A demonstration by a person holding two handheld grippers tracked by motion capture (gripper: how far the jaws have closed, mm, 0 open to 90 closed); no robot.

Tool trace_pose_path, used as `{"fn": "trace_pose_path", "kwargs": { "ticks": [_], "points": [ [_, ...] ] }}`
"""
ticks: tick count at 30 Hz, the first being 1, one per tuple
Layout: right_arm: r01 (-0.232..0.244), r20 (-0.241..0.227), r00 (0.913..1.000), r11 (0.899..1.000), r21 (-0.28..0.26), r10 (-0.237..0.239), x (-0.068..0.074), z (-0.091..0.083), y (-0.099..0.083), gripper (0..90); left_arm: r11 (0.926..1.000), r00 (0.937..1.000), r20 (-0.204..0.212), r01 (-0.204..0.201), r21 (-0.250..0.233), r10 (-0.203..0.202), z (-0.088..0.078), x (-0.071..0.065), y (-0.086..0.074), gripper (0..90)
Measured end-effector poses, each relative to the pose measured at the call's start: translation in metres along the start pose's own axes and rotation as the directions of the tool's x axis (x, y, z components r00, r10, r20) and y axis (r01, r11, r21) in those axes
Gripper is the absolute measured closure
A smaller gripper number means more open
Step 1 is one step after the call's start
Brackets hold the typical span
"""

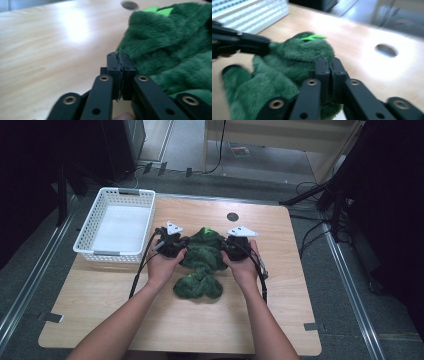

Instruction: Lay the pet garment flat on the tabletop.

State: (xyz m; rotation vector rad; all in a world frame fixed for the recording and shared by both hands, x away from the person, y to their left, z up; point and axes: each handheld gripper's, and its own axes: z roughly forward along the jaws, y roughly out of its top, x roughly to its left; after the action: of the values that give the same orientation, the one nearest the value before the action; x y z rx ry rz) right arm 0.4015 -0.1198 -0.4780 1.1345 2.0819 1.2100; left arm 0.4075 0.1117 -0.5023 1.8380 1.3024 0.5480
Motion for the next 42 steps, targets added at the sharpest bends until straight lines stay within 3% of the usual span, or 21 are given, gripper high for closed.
{"fn": "trace_pose_path", "kwargs": {
  "ticks": [1,2,3,5,8,11,14,16,18,20,22,25,27,29,31,33,34,36,38,40,42],
  "points": [
    [0.002,0.023,0.9997,1.0,0.008,-0.002,-0.001,0.003,0.003,72.2,0.9975,0.9988,-0.022,0.044,0.055,-0.042,0.008,0.008,0.002,70.1],
    [-0.022,0.048,0.9987,0.999,0.042,0.02,-0.006,0.01,0.006,63.4,0.9932,0.9958,-0.033,0.088,0.077,-0.085,0.012,0.014,0.002,61.5],
    [-0.059,0.045,0.9974,0.996,0.069,0.056,-0.01,0.011,0.007,61.7,0.9898,0.9926,-0.043,0.117,0.081,-0.114,0.011,0.019,0.0,56.1],
    [-0.115,0.011,0.9933,0.992,0.047,0.115,-0.017,0.004,0.004,59.3,0.9881,0.9893,-0.014,0.146,0.05,-0.145,0.004,0.026,-0.005,50.5],
    [-0.169,-0.029,0.9852,0.985,0.021,0.169,-0.022,-0.011,-0.009,60.1,0.9904,0.9905,0.048,0.126,0.058,-0.129,-0.003,0.026,-0.015,49.3],
    [-0.194,-0.067,0.9776,0.978,0.08,0.199,-0.021,-0.017,-0.029,60.3,0.9867,0.9813,0.121,0.141,0.082,-0.15,-0.009,0.019,-0.027,48.1],
    [-0.191,-0.102,0.9731,0.971,0.147,0.207,-0.013,-0.014,-0.049,57.9,0.9867,0.9784,0.151,0.127,0.102,-0.141,-0.01,0.009,-0.036,47.1],
    [-0.177,-0.077,0.9781,0.967,0.181,0.194,-0.008,-0.007,-0.058,53.9,0.9875,0.9824,0.148,0.097,0.124,-0.115,-0.007,0.0,-0.041,46.8],
    [-0.203,-0.055,0.9745,0.958,0.203,0.218,-0.008,0.0,-0.063,54.6,0.9882,0.9841,0.15,0.076,0.133,-0.095,-0.005,-0.005,-0.044,52.1],
    [-0.231,-0.078,0.9644,0.948,0.219,0.253,-0.007,0.005,-0.066,65.1,0.9871,0.9804,0.176,0.061,0.148,-0.087,-0.007,-0.007,-0.045,65.6],
    [-0.214,-0.113,0.9631,0.95,0.228,0.244,-0.003,0.004,-0.066,76.8,0.9867,0.9753,0.205,0.05,0.155,-0.081,-0.012,-0.007,-0.045,77.8],
    [-0.166,-0.229,0.9482,0.958,0.232,0.22,0.006,-0.006,-0.063,81.2,0.9839,0.9659,0.241,0.053,0.171,-0.094,-0.022,0.0,-0.05,82.8],
    [-0.153,-0.291,0.9331,0.965,0.213,0.212,0.009,-0.019,-0.061,81.6,0.9839,0.9693,0.232,0.042,0.174,-0.082,-0.03,0.003,-0.054,83.5],
    [-0.157,-0.313,0.9245,0.966,0.206,0.217,0.007,-0.031,-0.062,82.0,0.9818,0.9796,0.195,0.01,0.19,-0.048,-0.035,0.009,-0.059,84.6],
    [-0.171,-0.295,0.9252,0.957,0.236,0.238,0.0,-0.035,-0.064,82.3,0.9758,0.9821,0.185,-0.006,0.219,-0.036,-0.035,0.013,-0.063,85.4],
    [-0.209,-0.278,0.9171,0.939,0.274,0.286,-0.007,-0.036,-0.071,82.6,0.9716,0.9826,0.185,-0.032,0.234,-0.013,-0.035,0.011,-0.065,85.6],
    [-0.208,-0.269,0.9187,0.933,0.293,0.289,-0.008,-0.034,-0.076,82.6,0.9726,0.9844,0.176,-0.039,0.229,-0.002,-0.035,0.009,-0.065,85.6],
    [-0.179,-0.231,0.9406,0.941,0.286,0.249,-0.004,-0.033,-0.083,82.2,0.9716,0.9869,0.161,-0.05,0.232,0.012,-0.034,0.006,-0.064,85.3],
    [-0.163,-0.188,0.9576,0.949,0.27,0.218,-0.002,-0.031,-0.085,81.3,0.9733,0.9893,0.146,-0.034,0.227,0.0,-0.03,0.007,-0.063,84.7],
    [-0.167,-0.159,0.9644,0.953,0.253,0.211,-0.002,-0.027,-0.086,81.1,0.9771,0.9918,0.127,-0.014,0.212,-0.013,-0.026,0.008,-0.062,84.8],
    [-0.179,-0.127,0.969,0.956,0.231,0.212,-0.001,-0.023,-0.086,80.4,0.9785,0.996,0.087,-0.035,0.203,0.018,-0.024,0.005,-0.061,84.7]
  ]
}}
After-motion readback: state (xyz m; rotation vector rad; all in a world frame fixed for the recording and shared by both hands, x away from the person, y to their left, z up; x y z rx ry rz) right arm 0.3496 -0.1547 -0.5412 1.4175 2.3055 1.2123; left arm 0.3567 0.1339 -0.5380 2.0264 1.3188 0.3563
